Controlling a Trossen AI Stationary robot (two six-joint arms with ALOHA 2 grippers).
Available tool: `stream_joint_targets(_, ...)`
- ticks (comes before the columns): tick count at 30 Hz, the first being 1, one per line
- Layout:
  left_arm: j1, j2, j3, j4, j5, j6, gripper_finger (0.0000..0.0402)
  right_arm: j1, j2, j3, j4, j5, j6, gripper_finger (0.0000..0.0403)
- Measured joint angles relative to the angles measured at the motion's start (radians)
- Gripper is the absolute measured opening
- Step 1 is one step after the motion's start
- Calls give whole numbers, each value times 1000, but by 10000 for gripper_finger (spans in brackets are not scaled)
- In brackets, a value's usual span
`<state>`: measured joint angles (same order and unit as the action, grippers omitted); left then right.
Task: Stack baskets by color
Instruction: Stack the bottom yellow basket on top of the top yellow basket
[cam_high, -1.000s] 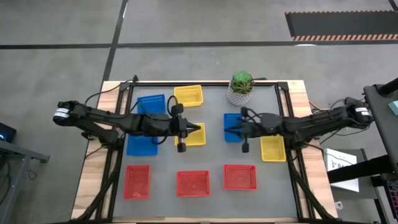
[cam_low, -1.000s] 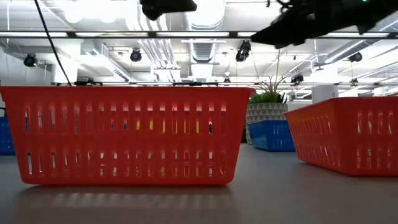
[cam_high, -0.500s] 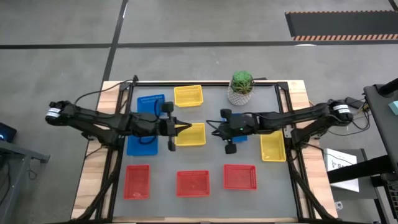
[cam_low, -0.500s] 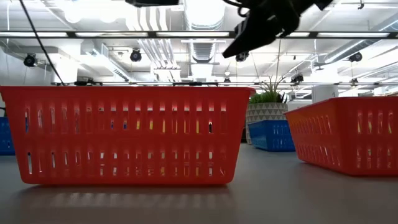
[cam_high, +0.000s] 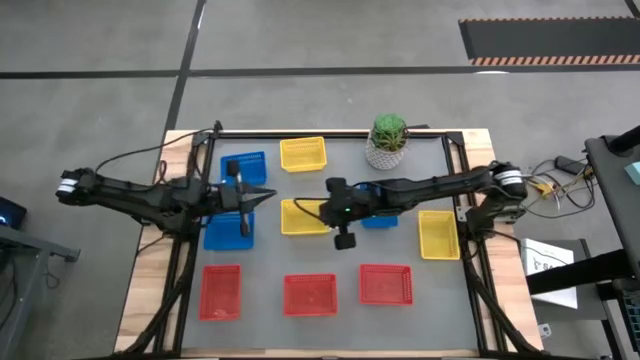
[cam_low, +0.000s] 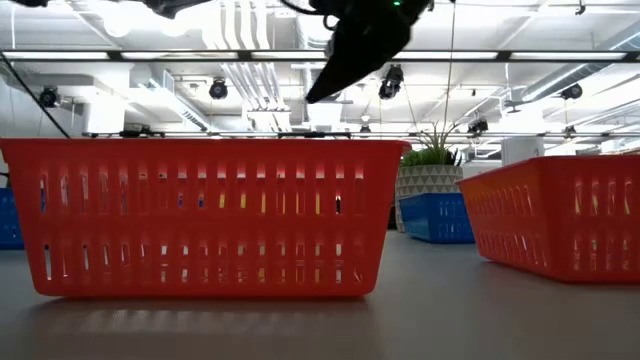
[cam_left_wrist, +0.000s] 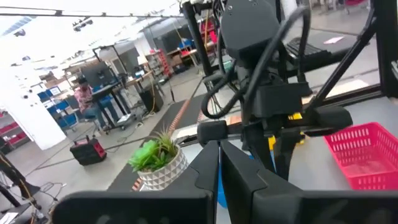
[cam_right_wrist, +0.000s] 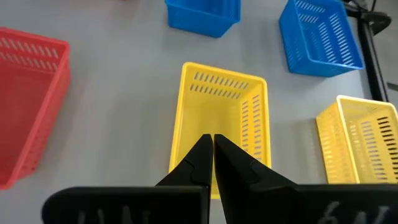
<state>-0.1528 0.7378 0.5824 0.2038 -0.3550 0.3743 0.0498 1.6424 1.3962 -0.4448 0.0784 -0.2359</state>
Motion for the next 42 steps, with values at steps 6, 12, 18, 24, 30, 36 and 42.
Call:
stream_joint_targets(6, 0, -129, -88, -3, 0, -1, 0, 0, 97, 112, -57, -6, 34, 12)
stream_joint_targets(12, 0, -190, -101, -2, 0, -2, 0, -2, 178, 210, -171, -8, 122, 69)
stream_joint_targets(18, 0, -179, -102, -3, 1, -2, 0, 5, 277, 305, -243, -1, 143, 144)
stream_joint_targets(24, 0, -171, -102, -4, 1, 6, 0, 5, 365, 371, -326, -7, 144, 176)
stream_joint_targets(30, 0, -179, -102, -3, 1, 7, 0, 4, 432, 371, -335, -8, 135, 175)
stream_joint_targets(36, 0, -176, -102, -4, 1, 7, 0, -2, 462, 371, -334, -8, 98, 128)
stream_joint_targets(42, 0, -176, -102, -4, 1, 8, 0, -7, 462, 371, -331, -7, 80, 26)
